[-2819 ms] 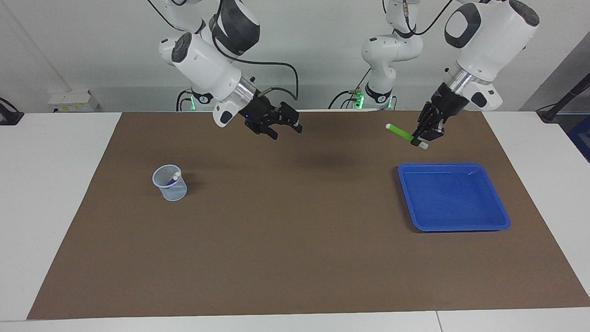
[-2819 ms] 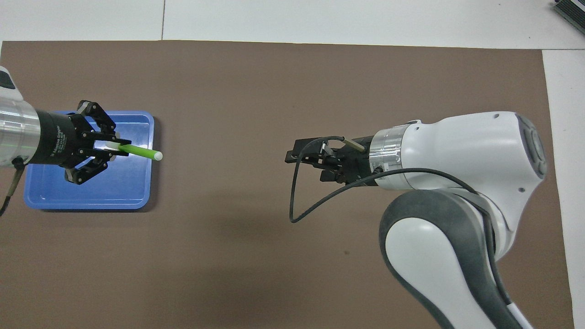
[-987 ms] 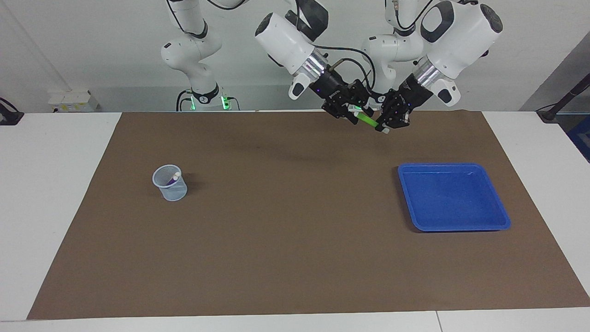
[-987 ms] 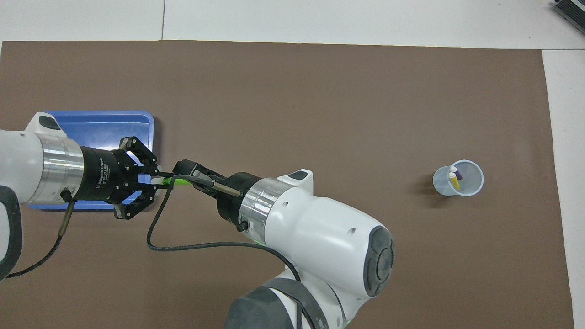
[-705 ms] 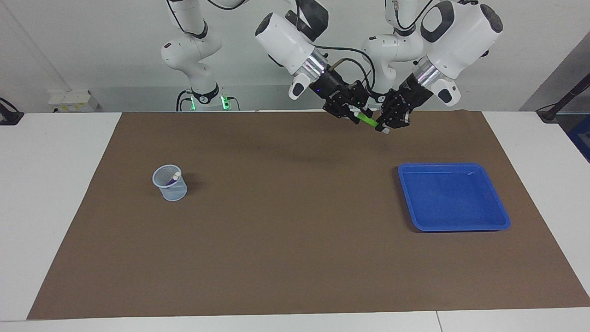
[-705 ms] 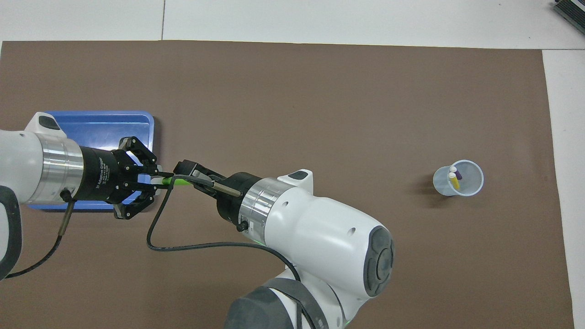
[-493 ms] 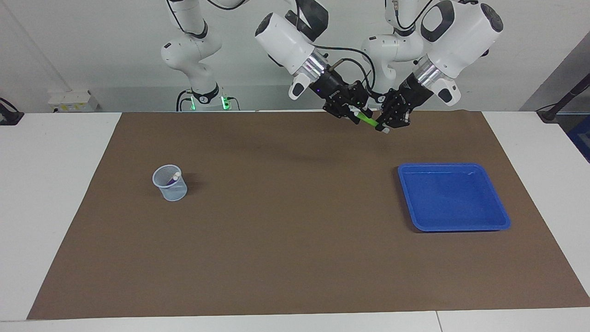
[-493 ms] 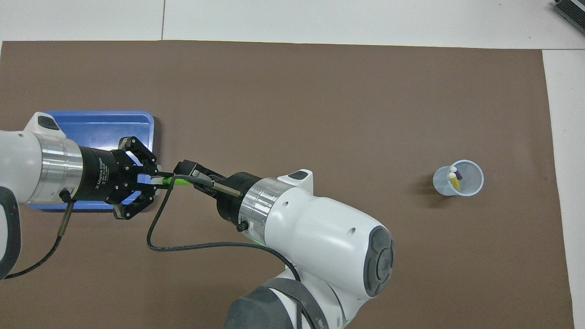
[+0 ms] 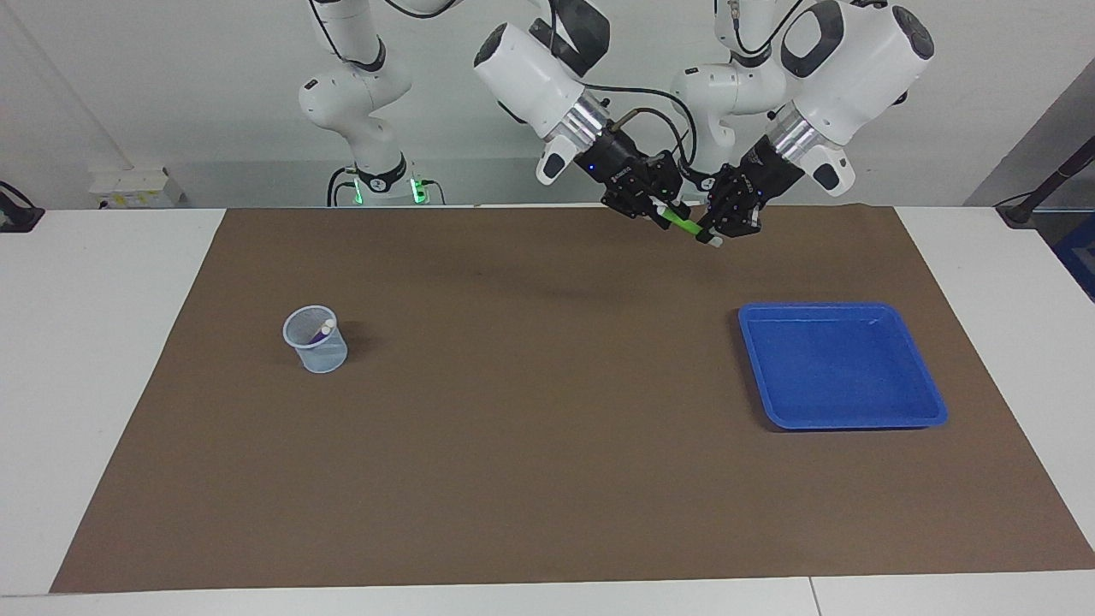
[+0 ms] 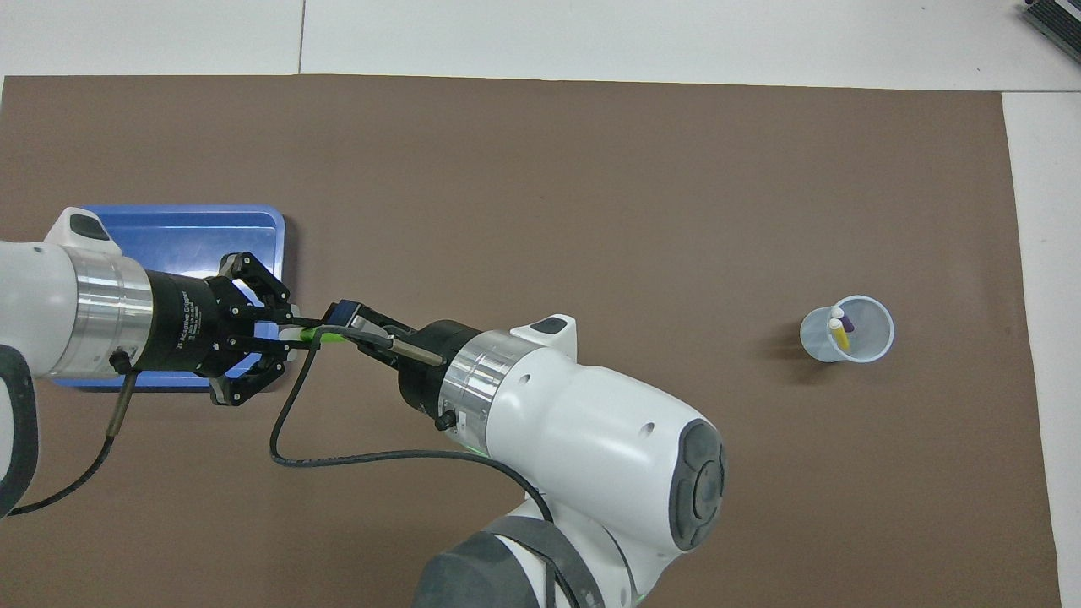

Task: Transfer and insert pens with both arms
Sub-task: 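Grasp the green pen's free end with the right gripper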

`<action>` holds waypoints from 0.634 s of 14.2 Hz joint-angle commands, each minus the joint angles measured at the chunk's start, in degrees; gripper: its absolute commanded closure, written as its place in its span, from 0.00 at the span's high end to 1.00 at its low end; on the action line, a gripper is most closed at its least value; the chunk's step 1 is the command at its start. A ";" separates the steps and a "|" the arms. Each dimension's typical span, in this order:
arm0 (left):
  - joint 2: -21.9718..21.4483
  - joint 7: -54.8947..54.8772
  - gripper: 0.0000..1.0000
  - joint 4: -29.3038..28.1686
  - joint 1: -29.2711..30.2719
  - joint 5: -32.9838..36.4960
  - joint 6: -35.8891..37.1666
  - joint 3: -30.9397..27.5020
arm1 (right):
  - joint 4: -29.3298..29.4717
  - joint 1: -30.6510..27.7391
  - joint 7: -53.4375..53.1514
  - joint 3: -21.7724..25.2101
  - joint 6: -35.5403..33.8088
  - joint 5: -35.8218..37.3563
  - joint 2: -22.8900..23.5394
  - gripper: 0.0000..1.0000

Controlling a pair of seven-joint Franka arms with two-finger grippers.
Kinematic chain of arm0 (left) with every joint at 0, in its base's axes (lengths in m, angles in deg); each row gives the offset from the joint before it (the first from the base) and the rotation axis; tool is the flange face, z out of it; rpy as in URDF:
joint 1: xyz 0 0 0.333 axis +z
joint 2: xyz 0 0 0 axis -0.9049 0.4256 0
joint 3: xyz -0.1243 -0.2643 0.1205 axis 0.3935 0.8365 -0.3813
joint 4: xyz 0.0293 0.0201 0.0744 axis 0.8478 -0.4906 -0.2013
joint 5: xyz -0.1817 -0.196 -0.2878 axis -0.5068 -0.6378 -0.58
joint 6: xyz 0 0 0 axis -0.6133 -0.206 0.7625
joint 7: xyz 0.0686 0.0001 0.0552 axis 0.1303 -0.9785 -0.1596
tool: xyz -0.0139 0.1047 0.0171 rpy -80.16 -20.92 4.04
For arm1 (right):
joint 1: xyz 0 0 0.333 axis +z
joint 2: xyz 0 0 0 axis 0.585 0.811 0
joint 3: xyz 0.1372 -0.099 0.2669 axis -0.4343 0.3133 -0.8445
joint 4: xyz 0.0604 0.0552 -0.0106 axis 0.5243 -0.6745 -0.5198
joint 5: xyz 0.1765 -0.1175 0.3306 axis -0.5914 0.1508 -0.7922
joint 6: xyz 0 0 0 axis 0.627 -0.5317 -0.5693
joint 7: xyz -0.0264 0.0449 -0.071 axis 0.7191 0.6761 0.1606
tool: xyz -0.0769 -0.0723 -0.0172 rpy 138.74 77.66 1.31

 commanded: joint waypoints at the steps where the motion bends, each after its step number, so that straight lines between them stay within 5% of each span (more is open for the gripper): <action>1: -1.94 0.63 0.00 -1.84 -0.47 -0.97 -0.08 -0.61 | -0.07 0.61 0.72 -0.15 0.26 -0.82 -0.10 0.38; 9: -2.03 0.63 0.00 -1.93 -0.38 -0.97 0.00 -0.61 | -0.77 0.44 1.24 -0.06 0.35 -0.82 -0.27 0.29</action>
